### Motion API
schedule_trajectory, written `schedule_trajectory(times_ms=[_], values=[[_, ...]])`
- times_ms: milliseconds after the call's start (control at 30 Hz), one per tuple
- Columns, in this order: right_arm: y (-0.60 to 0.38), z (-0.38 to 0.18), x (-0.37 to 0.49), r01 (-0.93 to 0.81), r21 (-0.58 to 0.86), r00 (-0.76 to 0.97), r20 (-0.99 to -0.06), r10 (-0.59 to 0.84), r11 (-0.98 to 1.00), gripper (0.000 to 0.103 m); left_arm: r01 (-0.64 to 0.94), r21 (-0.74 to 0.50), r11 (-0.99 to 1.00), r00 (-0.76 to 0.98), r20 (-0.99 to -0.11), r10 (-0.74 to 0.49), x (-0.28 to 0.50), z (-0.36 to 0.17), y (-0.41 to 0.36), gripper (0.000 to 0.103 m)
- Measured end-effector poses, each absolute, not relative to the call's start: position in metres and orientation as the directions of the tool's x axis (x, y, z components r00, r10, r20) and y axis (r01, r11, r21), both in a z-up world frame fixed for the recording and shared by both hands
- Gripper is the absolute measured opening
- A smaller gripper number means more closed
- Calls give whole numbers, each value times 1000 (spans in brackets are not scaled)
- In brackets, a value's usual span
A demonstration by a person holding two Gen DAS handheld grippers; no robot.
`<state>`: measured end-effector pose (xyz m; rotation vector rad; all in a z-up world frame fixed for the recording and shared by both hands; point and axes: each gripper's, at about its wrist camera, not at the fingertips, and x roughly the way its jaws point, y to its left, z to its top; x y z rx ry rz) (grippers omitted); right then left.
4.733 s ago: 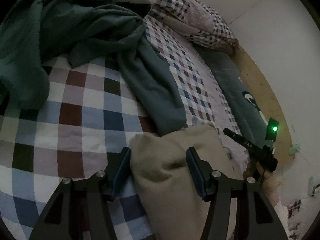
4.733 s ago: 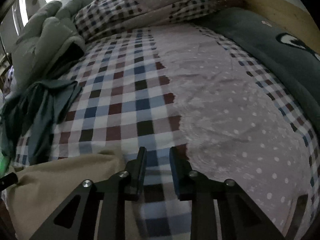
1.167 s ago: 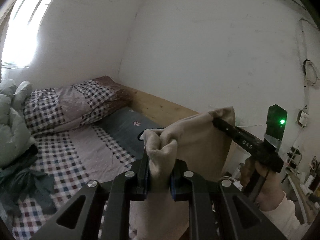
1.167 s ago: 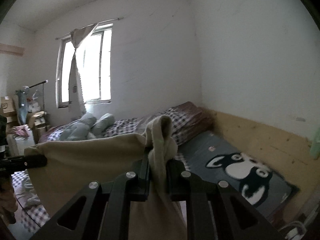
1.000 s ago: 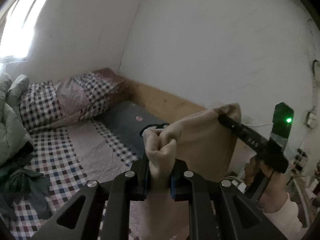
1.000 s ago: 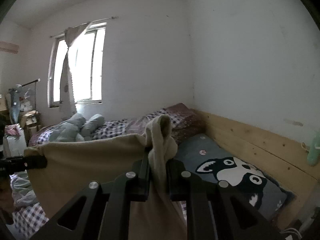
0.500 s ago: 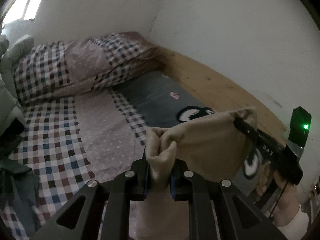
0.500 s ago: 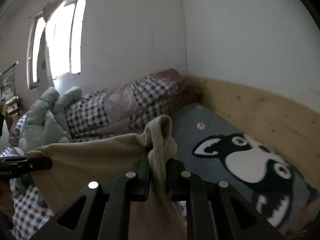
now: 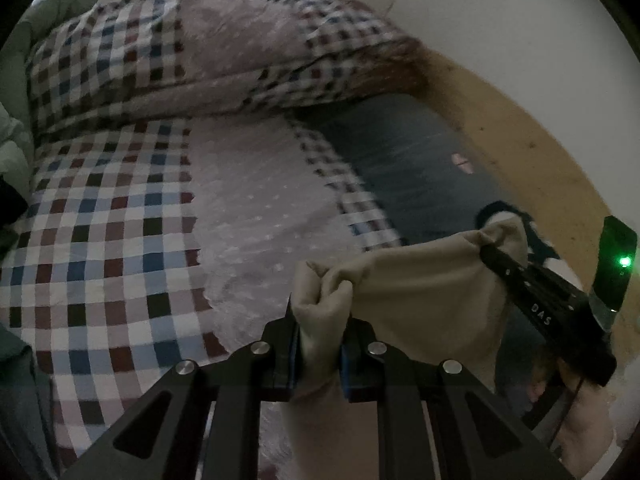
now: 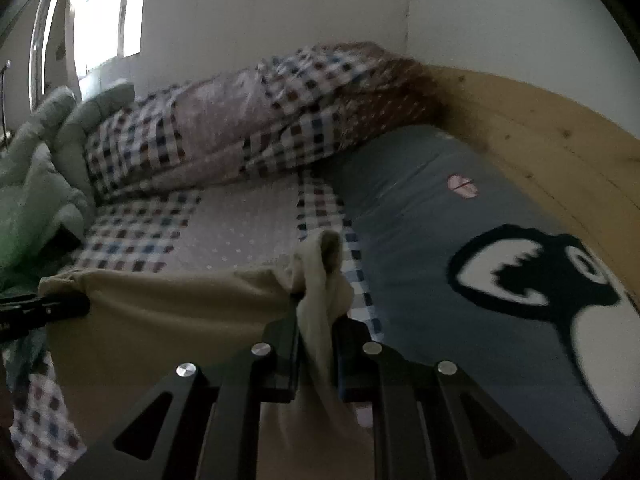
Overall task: Fold clothes
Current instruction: 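Lower the shirt onto the bed and open both grippers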
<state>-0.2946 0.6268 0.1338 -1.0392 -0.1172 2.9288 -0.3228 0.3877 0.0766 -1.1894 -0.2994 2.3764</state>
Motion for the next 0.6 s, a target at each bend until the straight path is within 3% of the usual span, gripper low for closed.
schedule_trajectory(times_ms=[200,233,267,367,467,600], values=[[615,91,-328,8,-104,-748,-661,63,-995,14,-287,-282,-916,-513,-762,395,-339,43,389,22],[611,84,-332,10,-119,-743,-665,73,-993,15,-278,-260,-925,-519,-770,373,-341,42,388,29],[609,80,-334,5,-139,-740,-667,90,-990,16,-266,-234,-935,-530,-775,345,-342,41,388,42],[605,74,-335,-43,-207,-733,-658,172,-977,28,-216,-165,-962,-578,-773,263,-346,45,378,61],[609,81,-330,-115,-237,-737,-631,243,-965,47,-195,-196,-961,-594,-756,275,-342,55,359,63],[621,105,-308,-164,-181,-775,-585,240,-970,47,-207,-206,-956,-630,-720,291,-319,79,333,64]])
